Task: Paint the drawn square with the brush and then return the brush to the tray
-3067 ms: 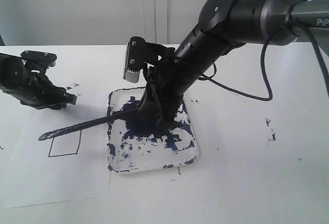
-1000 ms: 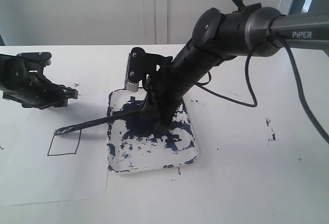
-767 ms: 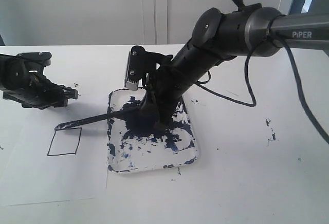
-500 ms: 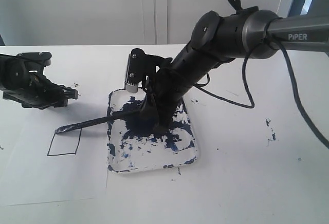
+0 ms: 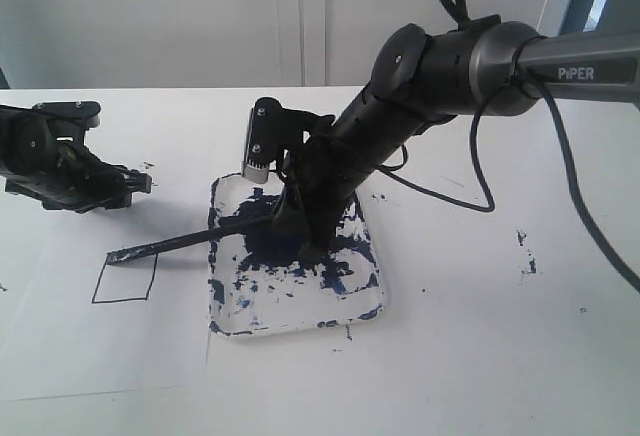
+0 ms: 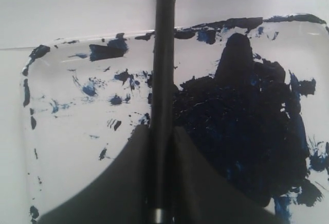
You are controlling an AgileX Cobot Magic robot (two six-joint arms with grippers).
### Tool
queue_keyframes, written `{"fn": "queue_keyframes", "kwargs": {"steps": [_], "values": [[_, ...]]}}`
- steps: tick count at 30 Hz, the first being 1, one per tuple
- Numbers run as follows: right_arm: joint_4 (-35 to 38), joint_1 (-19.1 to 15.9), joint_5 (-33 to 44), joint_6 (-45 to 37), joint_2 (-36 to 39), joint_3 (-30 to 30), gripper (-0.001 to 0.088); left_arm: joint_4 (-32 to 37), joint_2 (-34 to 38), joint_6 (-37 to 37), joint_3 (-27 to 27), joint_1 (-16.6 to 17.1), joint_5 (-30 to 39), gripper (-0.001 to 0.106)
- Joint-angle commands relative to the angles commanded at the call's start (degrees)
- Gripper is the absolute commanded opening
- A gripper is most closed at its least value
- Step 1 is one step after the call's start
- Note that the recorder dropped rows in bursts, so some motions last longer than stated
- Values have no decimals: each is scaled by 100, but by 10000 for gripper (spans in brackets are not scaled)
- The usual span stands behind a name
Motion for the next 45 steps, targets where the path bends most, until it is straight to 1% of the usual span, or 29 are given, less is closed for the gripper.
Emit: {"fn": "queue_keyframes", "kwargs": {"steps": [8,33,42,45], "values": [[-187,0,90,12,0,0,0,0,0,0,0,0,0,618],[-210,0,724,12,0,0,0,0,0,0,0,0,0,618],[-174,0,830,12,0,0,0,0,0,0,0,0,0,618],[-135,0,691,12,-11,0,0,0,0,0,0,0,0,618]]}}
